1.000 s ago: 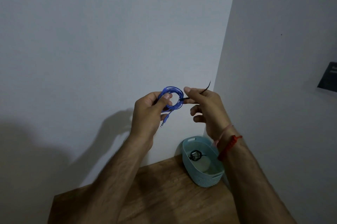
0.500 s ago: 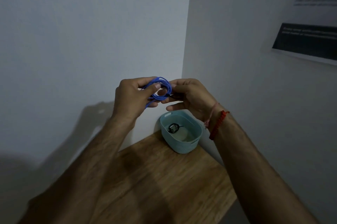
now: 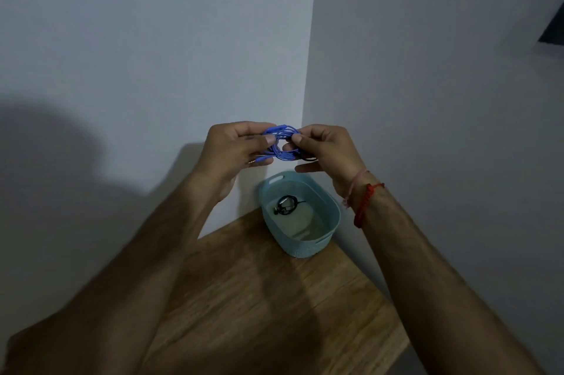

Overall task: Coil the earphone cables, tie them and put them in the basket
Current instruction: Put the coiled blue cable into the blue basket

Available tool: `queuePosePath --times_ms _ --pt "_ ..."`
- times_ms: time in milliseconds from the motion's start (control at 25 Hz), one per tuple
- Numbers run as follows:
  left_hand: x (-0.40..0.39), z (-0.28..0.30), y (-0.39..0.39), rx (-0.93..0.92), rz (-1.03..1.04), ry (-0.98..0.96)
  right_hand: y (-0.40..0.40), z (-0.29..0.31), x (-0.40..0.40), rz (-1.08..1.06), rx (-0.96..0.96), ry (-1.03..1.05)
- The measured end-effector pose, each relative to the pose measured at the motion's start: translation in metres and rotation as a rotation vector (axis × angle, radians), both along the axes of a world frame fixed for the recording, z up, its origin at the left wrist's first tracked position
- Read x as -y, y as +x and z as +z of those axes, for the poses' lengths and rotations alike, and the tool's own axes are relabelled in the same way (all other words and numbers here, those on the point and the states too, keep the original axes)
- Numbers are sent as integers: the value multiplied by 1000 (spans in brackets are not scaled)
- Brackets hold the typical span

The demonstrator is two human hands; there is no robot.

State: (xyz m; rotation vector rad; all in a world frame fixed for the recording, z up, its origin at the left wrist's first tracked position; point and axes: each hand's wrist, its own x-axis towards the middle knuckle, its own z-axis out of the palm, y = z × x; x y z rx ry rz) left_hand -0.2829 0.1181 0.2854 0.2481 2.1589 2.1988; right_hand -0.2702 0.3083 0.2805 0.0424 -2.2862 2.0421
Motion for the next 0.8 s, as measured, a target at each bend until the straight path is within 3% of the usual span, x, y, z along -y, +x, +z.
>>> queuePosePath --times_ms 160,240,440,680,800 --pt "-35 -57 -36 142 143 199 -42 -54 -19 -114 149 -122" --pt "-51 -91 -55 220 174 186 -64 -91 -27 -220 201 -57" --pt "-70 -164 -97 320 83 -99 -101 -172 -47 -301 316 297" --pt "-95 -218 -129 387 -78 -479 -119 -219 -63 -102 411 886" --pt "-104 -235 -136 406 -82 -586 -123 -235 -60 -124 471 966"
